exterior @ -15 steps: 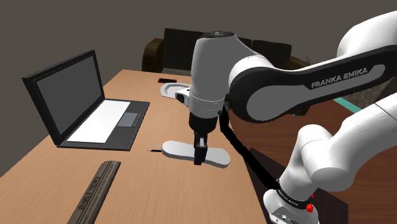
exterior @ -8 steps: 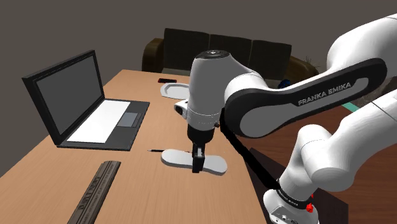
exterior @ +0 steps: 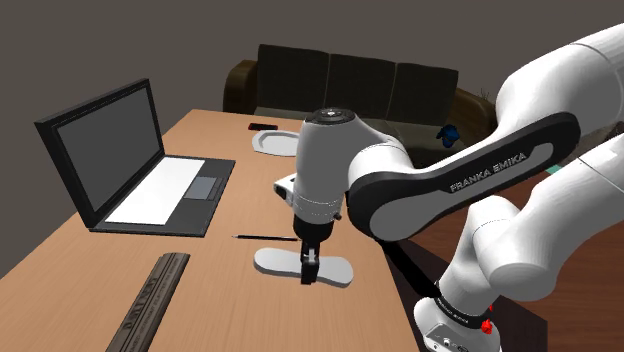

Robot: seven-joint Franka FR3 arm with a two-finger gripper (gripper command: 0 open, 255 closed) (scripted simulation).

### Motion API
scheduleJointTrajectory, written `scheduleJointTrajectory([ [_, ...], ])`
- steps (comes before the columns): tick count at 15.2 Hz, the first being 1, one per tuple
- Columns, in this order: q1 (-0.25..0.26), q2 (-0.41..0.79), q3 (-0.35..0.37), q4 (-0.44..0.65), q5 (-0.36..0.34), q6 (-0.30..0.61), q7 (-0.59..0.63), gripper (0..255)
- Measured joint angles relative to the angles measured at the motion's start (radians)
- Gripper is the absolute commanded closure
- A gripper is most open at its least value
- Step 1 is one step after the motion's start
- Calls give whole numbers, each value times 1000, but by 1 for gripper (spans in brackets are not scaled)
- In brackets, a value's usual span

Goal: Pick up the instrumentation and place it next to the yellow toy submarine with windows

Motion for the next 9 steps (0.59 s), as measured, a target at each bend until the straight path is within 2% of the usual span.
scheduleJointTrajectory([
  [9,-8,72,21,-48,-11,120,14,255],
])
